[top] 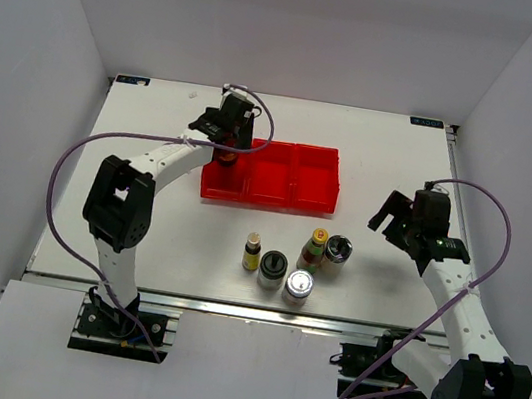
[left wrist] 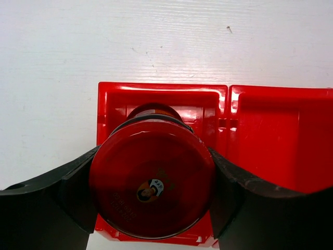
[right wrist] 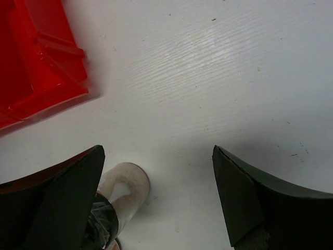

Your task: Organize the condiment bottles

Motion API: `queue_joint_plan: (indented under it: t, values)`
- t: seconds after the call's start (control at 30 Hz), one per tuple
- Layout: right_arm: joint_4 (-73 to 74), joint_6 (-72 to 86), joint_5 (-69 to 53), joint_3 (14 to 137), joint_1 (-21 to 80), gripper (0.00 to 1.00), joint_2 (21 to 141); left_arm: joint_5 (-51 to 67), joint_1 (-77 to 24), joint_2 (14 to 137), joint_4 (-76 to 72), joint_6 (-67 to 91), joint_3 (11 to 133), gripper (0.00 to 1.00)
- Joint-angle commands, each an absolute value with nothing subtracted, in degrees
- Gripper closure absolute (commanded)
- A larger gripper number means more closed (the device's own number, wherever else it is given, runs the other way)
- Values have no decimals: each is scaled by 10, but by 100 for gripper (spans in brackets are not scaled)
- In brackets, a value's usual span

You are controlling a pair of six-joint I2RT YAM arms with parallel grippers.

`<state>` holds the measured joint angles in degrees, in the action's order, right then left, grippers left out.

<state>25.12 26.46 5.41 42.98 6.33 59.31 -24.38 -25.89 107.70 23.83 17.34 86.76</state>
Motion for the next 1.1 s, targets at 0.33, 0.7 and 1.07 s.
queue_joint_plan:
  t: [0.33, 0.7, 1.07]
  values:
    - [253, 262, 72, 453, 62, 11, 583, -261, -248, 1095, 142, 190, 874, 31]
    - [281, 258, 74, 458, 62, 11, 547, -227, -247, 1056, 166, 193, 886, 2]
    - [279, 258, 40, 438, 61, 11, 486, -132, -250, 885, 237, 212, 807, 2]
